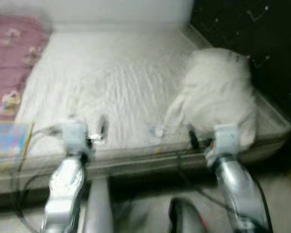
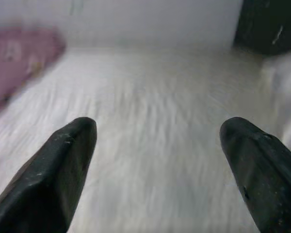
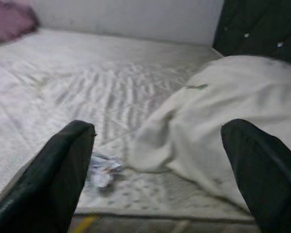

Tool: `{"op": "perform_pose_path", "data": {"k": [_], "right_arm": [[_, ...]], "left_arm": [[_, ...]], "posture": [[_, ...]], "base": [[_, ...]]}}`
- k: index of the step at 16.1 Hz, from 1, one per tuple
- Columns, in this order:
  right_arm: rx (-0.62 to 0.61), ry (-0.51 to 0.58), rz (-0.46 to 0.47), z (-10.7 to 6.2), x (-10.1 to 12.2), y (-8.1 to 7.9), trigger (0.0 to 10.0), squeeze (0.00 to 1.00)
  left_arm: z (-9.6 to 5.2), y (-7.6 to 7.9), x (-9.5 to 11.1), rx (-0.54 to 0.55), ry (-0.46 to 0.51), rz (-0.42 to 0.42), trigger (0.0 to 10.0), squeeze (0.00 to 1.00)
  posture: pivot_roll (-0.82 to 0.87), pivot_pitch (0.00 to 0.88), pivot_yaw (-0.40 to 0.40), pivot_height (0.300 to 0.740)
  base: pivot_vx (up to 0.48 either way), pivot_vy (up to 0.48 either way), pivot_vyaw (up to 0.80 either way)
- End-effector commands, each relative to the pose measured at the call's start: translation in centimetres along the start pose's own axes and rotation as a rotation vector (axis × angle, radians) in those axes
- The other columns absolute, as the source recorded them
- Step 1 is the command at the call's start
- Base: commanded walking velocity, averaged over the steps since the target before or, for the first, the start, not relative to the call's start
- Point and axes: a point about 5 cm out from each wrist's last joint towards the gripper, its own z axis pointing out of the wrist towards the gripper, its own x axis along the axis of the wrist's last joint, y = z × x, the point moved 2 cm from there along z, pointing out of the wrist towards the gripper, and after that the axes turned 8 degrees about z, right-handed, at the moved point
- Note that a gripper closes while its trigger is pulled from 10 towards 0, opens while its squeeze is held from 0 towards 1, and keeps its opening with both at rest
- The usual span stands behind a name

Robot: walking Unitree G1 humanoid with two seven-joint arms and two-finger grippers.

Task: Clean up the room

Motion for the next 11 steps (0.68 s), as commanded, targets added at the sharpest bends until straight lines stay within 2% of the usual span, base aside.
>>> {"op": "perform_pose_path", "data": {"k": [1, 5, 11], "right_arm": [[0.005, -0.005, 0.002, -0.2, -0.1, -0.1, 10.0, 0.0], [0.031, -0.018, -0.007, 0.0, -0.3, -0.5, 10.0, 0.0], [0.067, -0.011, -0.014, 0.2, -0.1, -1.1, 10.0, 0.0]], "left_arm": [[0.1, 0.0, -0.1, -0.001, -0.011, 0.007, 10.0, 0.0], [0.0, 0.0, 0.2, -0.031, -0.003, -0.006, 10.0, 0.0], [-0.1, 0.2, 0.4, -0.056, 0.006, -0.017, 10.0, 0.0]], "posture": [[0.02, 0.025, -0.028, 0.58], [0.02, 0.056, -0.026, 0.58], [0.02, 0.044, -0.016, 0.58]], "base": [[0.0, 0.0, 0.0], [0.0, 0.0, 0.0], [0.285, 0.0, 0.0]]}}
